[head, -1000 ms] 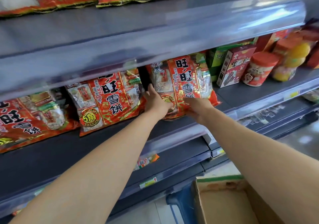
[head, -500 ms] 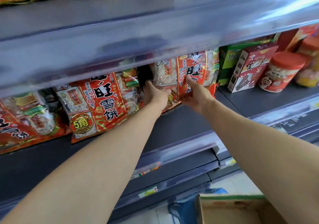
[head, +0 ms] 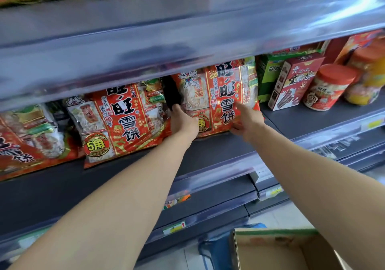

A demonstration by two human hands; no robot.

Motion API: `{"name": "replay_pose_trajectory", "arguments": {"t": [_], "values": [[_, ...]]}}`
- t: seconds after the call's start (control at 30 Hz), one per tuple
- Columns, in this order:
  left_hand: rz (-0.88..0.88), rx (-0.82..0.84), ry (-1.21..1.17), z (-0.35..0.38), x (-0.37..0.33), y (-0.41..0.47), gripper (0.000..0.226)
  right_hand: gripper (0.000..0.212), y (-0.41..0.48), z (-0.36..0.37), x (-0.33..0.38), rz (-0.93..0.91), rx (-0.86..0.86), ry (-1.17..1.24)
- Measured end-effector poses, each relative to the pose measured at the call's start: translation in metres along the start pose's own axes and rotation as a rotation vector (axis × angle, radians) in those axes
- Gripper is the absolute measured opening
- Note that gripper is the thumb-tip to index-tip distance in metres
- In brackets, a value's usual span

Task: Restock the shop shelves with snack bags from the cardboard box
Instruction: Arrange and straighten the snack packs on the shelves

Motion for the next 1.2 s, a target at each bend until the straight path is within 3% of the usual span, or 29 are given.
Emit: {"name": "replay_pose_trajectory", "arguments": {"t": [0.07, 0.17, 0.3, 0.43, 0.5, 0.6, 0.67, 0.73, 0.83, 1.0, 1.13, 1.2], "values": [[0.036, -0.024, 0.053, 0.000, 0.000, -0.002, 0.039, 0.066, 0.002, 0.002, 0.002, 0.015, 0.080, 0.112], [0.135, -0.051, 0.073, -0.004, 0.000, -0.008, 0.004, 0.067, 0.004, 0.002, -0.001, 0.009, 0.127, 0.216], [0.183, -0.106, 0.043, -0.011, 0.003, -0.004, 0.032, 0.083, 0.004, 0.010, -0.001, -0.044, 0.227, 0.359], [0.147, -0.121, 0.064, -0.010, -0.004, 0.006, 0.009, 0.109, 0.013, 0.023, 0.018, -0.059, 0.257, 0.273], [0.107, -0.101, 0.079, -0.007, -0.004, 0.013, 0.013, 0.111, 0.021, 0.023, 0.020, -0.070, 0.261, 0.238], [-0.026, 0.066, -0.016, -0.004, 0.000, 0.021, 0.050, 0.088, 0.015, 0.017, 0.017, -0.072, 0.258, 0.250], [-0.122, 0.248, -0.146, -0.003, 0.001, 0.021, 0.074, 0.083, 0.019, 0.015, 0.012, -0.064, 0.256, 0.246], [-0.178, 0.413, -0.169, -0.003, -0.004, 0.022, 0.083, 0.083, 0.023, 0.015, 0.012, -0.050, 0.255, 0.229], [-0.220, 0.547, -0.189, -0.004, -0.015, 0.024, 0.076, 0.089, 0.024, 0.019, 0.016, -0.028, 0.199, 0.181], [-0.233, 0.491, -0.187, -0.003, -0.026, 0.028, 0.077, 0.107, 0.038, 0.014, 0.014, 0.006, 0.070, 0.191], [-0.298, 0.486, -0.237, -0.002, -0.027, 0.033, 0.066, 0.129, 0.043, 0.010, 0.016, 0.029, 0.213, 0.133], [-0.307, 0.490, -0.248, 0.000, -0.025, 0.035, 0.056, 0.129, 0.046, 0.006, 0.018, 0.043, 0.247, 0.154]]}}
Point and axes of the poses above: each hand's wrist, its own y-axis towards the middle knuckle, its own z-axis out of the palm, x = y × z, the point moved 3 cm from there along y, towards the middle knuckle, and after that the axes turned 10 degrees about -y, right-handed, at the moved point
